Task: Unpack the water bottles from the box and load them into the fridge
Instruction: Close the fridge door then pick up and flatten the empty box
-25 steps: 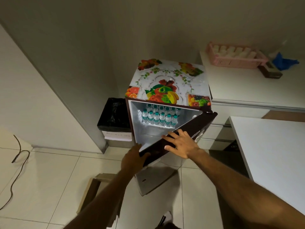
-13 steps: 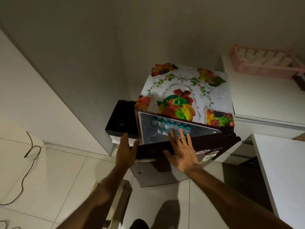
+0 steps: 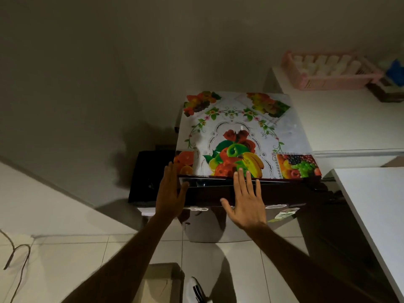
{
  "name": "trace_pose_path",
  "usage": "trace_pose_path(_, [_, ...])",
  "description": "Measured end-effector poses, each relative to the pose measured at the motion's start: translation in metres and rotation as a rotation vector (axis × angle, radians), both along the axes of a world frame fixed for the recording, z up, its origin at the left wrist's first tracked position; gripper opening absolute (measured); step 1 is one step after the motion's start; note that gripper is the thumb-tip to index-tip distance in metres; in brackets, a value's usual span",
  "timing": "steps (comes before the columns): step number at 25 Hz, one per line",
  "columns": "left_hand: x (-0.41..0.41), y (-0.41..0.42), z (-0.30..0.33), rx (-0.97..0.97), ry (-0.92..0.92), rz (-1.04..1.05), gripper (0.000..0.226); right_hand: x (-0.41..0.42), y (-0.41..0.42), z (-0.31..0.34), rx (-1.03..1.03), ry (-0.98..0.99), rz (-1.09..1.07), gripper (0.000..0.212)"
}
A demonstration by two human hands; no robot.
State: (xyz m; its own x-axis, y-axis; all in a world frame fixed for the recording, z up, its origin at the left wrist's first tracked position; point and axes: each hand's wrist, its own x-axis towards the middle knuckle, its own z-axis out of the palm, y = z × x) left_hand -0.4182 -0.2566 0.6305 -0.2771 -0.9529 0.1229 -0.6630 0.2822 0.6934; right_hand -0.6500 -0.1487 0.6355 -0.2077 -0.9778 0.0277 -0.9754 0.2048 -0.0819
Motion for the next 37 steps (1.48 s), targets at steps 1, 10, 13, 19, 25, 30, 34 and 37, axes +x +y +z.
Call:
trace_pose_path(1, [-0.001, -0.011, -0.002, -0.004, -0.023, -0.016, 0.072, 0.001, -0.006, 0.000, -0.006, 0.001, -0.016, 0.091])
trace_pose_path(10, [-0.007, -0.054, -0.011, -0.011, -0.054, -0.143, 0.070, 0.001, -0.029, -0.006, -0.010, 0.015, -0.085, 0.088])
trace_pose_path(13, [-0.008, -0.055, -0.009, -0.036, -0.056, -0.151, 0.069, 0.000, -0.030, -0.008, 0.010, 0.021, -0.084, 0.087])
trace_pose_path(19, [-0.010, -0.048, -0.004, -0.054, -0.153, -0.093, 0.072, 0.000, -0.026, -0.002, 0.067, 0.015, -0.069, 0.083])
trace_pose_path(25, [0.011, 0.000, 0.005, -0.016, -0.127, 0.042, 0.077, -0.008, -0.017, 0.016, 0.102, -0.172, 0.046, 0.091])
trace_pose_path(30, [0.047, 0.094, -0.001, 0.025, -0.132, 0.154, 0.080, -0.003, 0.025, 0.019, -0.018, -0.492, 0.149, 0.082])
trace_pose_path(34, [0.064, 0.195, 0.001, 0.116, -0.066, 0.328, 0.085, 0.021, 0.082, 0.010, -0.076, -0.651, 0.294, 0.083])
trace_pose_path(37, [0.074, 0.269, 0.000, 0.129, -0.118, 0.432, 0.073, 0.050, 0.119, 0.012, -0.073, -0.706, 0.409, 0.089])
